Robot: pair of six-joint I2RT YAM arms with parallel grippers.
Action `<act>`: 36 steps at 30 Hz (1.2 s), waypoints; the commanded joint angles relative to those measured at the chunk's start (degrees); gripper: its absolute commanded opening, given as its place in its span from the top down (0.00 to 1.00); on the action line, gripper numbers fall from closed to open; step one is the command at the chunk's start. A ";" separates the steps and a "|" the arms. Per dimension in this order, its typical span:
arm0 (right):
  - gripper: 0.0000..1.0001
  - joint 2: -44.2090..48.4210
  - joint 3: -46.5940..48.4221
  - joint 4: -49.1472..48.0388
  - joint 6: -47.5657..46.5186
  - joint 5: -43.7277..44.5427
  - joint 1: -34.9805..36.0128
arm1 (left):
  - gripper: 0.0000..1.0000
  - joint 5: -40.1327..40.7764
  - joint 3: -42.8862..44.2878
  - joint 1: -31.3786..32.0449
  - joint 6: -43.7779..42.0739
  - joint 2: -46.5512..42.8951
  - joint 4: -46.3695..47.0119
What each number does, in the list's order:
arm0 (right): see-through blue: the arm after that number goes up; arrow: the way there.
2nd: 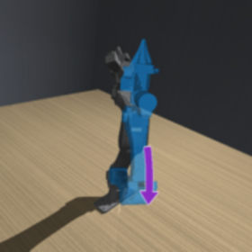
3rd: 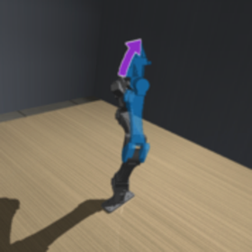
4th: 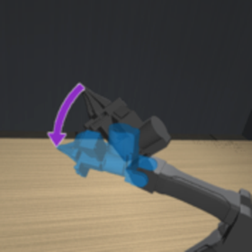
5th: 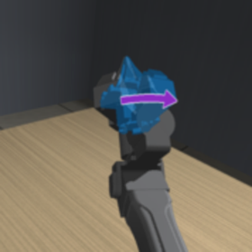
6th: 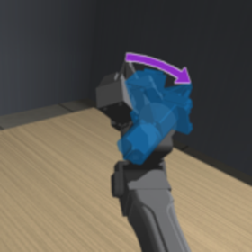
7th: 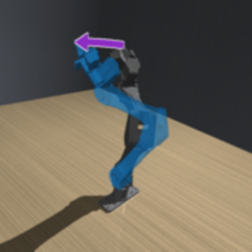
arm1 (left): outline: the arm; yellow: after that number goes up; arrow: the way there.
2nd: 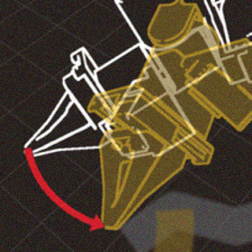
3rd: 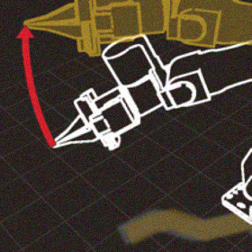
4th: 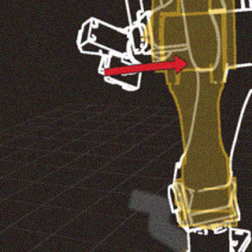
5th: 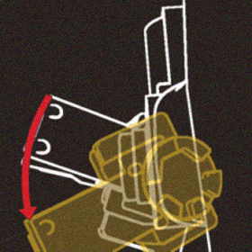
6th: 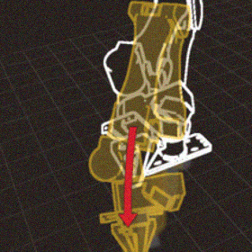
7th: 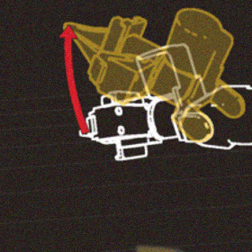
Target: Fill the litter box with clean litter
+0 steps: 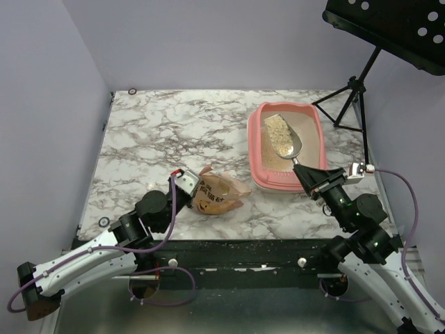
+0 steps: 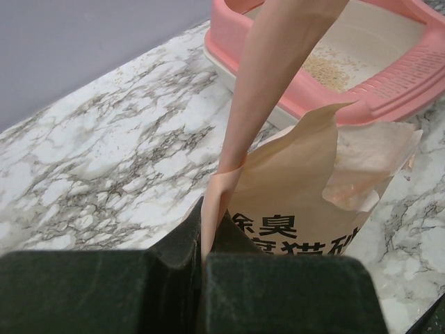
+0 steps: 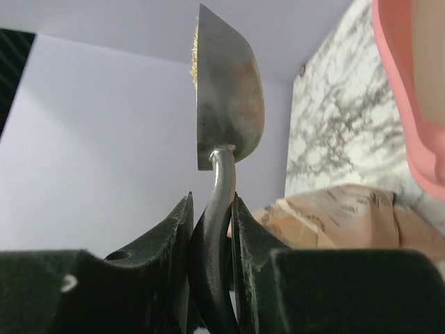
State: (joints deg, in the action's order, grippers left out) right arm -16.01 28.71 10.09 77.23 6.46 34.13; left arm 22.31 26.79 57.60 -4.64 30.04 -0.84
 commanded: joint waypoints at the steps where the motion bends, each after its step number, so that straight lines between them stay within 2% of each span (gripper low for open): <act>1: 1.00 1.60 -0.85 -12.11 -3.13 12.16 -0.20 | 1.00 0.64 2.22 0.14 -0.28 -2.27 4.97; 11: 1.00 -2.36 -1.37 -11.50 -6.12 23.94 -0.20 | 1.00 0.90 2.13 0.23 -0.45 -1.74 4.97; 20: 1.00 -11.57 1.79 -0.86 -10.95 33.96 -0.20 | 1.00 1.07 2.22 0.14 -0.63 -0.51 4.88; 25: 1.00 -19.57 4.33 2.47 -16.13 32.48 -0.20 | 1.00 1.34 2.31 0.14 -1.07 0.19 4.80; 28: 1.00 -25.45 7.75 3.62 -23.59 31.34 -0.20 | 1.00 1.69 2.31 0.14 -1.16 0.28 4.71; 36: 1.00 -43.56 24.44 17.75 -40.31 28.43 -0.29 | 1.00 1.60 2.48 0.05 -1.24 0.98 4.36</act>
State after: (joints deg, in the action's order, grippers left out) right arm -54.52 45.65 21.04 47.35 34.87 34.04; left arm 22.33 26.79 57.60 -5.39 31.27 0.01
